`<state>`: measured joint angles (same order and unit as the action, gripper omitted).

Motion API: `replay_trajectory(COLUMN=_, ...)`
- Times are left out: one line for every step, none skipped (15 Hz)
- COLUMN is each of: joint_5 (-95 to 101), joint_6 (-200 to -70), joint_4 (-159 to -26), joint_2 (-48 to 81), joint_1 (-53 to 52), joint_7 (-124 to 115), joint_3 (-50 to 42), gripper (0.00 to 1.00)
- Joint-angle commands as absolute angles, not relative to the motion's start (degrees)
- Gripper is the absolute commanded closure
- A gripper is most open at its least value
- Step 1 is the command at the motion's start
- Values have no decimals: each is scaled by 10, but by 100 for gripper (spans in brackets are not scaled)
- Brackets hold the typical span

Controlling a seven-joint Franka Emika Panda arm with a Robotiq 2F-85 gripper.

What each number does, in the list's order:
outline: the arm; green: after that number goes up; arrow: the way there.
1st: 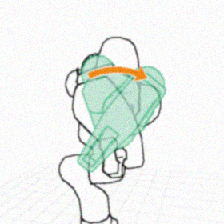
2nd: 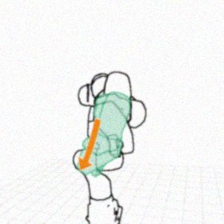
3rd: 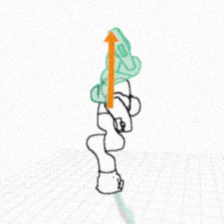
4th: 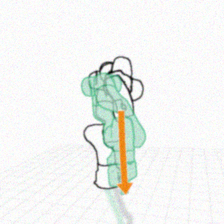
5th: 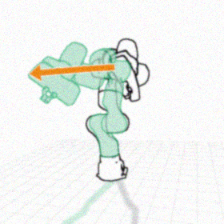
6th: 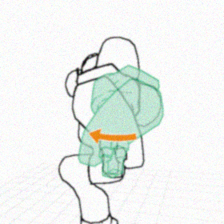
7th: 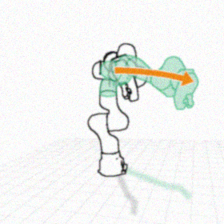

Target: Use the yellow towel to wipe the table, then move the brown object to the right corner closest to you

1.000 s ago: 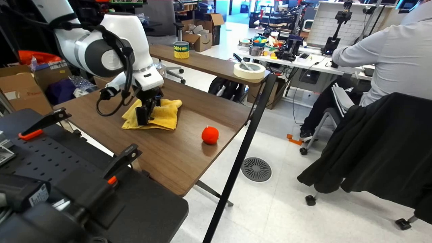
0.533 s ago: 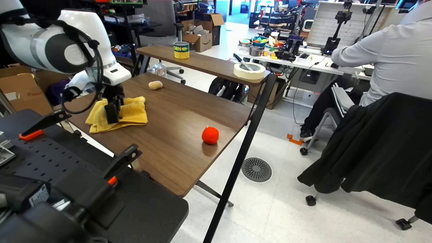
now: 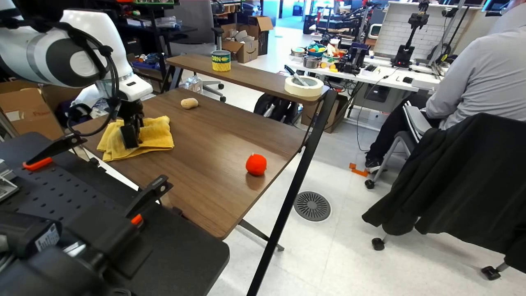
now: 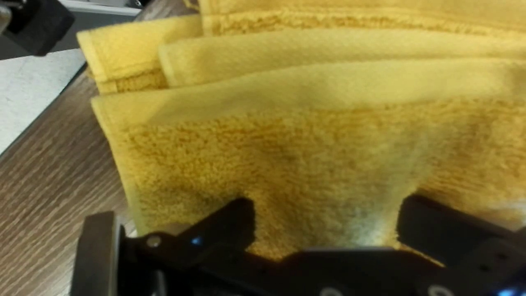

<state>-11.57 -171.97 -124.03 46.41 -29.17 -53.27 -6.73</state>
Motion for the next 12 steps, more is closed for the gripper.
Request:
replay_trajectory(joint_5=-121, joint_6=-1738, joint_4=-1241, joint_2=463, joint_1=-283, joint_7=-527, joint_3=-61, gripper=0)
replay_trajectory(joint_5=-126, joint_6=-1754, joint_4=-1247, joint_2=453, joint_1=-270, joint_7=-521, joint_3=-49, gripper=0)
replay_trajectory(joint_5=-131, joint_6=-1776, joint_4=-1253, joint_2=442, joint_1=-266, joint_7=-520, joint_3=-43, gripper=0)
replay_trajectory(joint_5=-137, joint_6=-1802, joint_4=-1258, joint_2=433, joint_1=-262, joint_7=-519, joint_3=-36, gripper=0)
replay_trajectory(joint_5=-140, joint_6=-1823, joint_4=-1267, joint_2=416, joint_1=-255, joint_7=-512, joint_3=-24, gripper=0)
replay_trajectory(joint_5=-145, joint_6=-1840, joint_4=-1272, joint_2=403, joint_1=-246, joint_7=-506, joint_3=-12, gripper=0)
replay_trajectory(joint_5=-151, joint_6=-1844, joint_4=-1274, joint_2=387, joint_1=-235, joint_7=-500, joint_3=4, gripper=0)
replay_trajectory(joint_5=-158, joint_6=-1861, joint_4=-1273, joint_2=380, joint_1=-229, joint_7=-500, joint_3=15, gripper=0)
replay_trajectory(joint_5=-173, joint_6=-1890, joint_4=-1265, joint_2=379, joint_1=-231, joint_7=-510, joint_3=18, gripper=0)
replay_trajectory(joint_5=-187, joint_6=-1913, joint_4=-1251, joint_2=384, joint_1=-234, joint_7=-515, joint_3=18, gripper=0)
replay_trajectory(joint_5=-207, joint_6=-1930, joint_4=-1229, joint_2=395, joint_1=-259, joint_7=-522, joint_3=-5, gripper=0)
replay_trajectory(joint_5=-225, joint_6=-1945, joint_4=-1210, joint_2=405, joint_1=-271, joint_7=-522, joint_3=-17, gripper=0)
